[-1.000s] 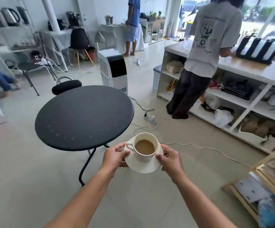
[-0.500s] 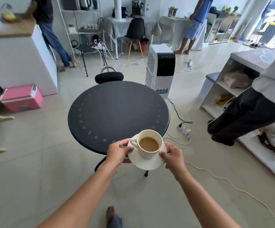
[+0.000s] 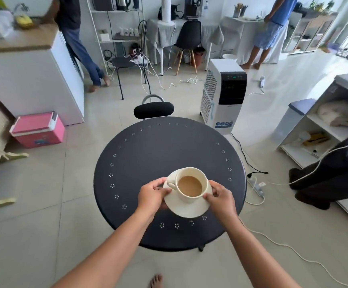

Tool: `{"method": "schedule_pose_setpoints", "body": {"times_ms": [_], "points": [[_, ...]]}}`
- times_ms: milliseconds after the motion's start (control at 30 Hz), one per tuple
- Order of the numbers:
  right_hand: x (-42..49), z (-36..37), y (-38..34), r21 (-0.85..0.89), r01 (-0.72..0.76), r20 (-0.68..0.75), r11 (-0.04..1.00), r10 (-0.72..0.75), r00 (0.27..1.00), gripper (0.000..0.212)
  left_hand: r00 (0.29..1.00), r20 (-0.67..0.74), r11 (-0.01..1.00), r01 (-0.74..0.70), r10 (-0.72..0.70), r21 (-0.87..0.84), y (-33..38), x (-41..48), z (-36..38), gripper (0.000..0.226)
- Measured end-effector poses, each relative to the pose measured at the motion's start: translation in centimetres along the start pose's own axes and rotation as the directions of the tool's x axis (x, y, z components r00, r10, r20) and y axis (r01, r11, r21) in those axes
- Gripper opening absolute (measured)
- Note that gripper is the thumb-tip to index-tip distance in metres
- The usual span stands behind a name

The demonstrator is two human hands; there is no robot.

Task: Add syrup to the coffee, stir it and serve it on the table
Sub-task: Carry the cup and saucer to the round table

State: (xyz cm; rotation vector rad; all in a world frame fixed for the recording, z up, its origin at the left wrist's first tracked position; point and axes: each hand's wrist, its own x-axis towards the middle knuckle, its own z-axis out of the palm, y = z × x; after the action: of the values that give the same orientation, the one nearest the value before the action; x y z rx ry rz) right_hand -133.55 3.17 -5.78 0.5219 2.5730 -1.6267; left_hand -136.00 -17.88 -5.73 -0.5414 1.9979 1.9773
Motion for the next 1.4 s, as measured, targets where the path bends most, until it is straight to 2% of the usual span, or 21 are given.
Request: {"method": "schedule_pose_setpoints", "body": {"times_ms": [200, 567, 867, 1133, 1300, 1400], "points": [[5.8, 2.4, -2.0, -0.008, -0.004, 0.019, 1.000, 0.004, 1.000, 0.037, 0.999, -0.040, 1.000, 0.028, -0.028, -0.001, 2.0, 5.7, -1.0, 0.031], [16.5, 5.1, -3.1, -0.017, -0.026, 0.186, 1.000, 0.028, 0.982, 0.040, 0.974, -0.184, 0.989, 0.118, -0.133, -0.089, 3.4, 13.7, -0.1, 0.032], [24.8, 7.3, -3.1, -0.132, 0.000, 0.283, 0.991, 0.037, 0.958, 0.042, 0.932, -0.297, 0.975, 0.175, -0.210, -0.139, 3.6, 20.3, 1.0, 0.033], [30.2, 10.1, -2.2, -0.197, -0.004, 0.305, 0.980, 0.065, 0.950, 0.031, 0.902, -0.357, 0.969, 0.214, -0.244, -0.121, 3.2, 25.5, 1.1, 0.033], [32.4, 11.4, -2.1, -0.200, -0.001, 0.305, 0.980, 0.063, 0.950, 0.033, 0.894, -0.379, 0.971, 0.219, -0.238, -0.093, 3.3, 28.0, 1.1, 0.033], [33.7, 12.0, -1.9, -0.225, 0.021, 0.304, 0.974, 0.049, 0.952, 0.025, 0.890, -0.395, 0.973, 0.225, -0.229, -0.057, 3.2, 29.2, 1.1, 0.032]]}}
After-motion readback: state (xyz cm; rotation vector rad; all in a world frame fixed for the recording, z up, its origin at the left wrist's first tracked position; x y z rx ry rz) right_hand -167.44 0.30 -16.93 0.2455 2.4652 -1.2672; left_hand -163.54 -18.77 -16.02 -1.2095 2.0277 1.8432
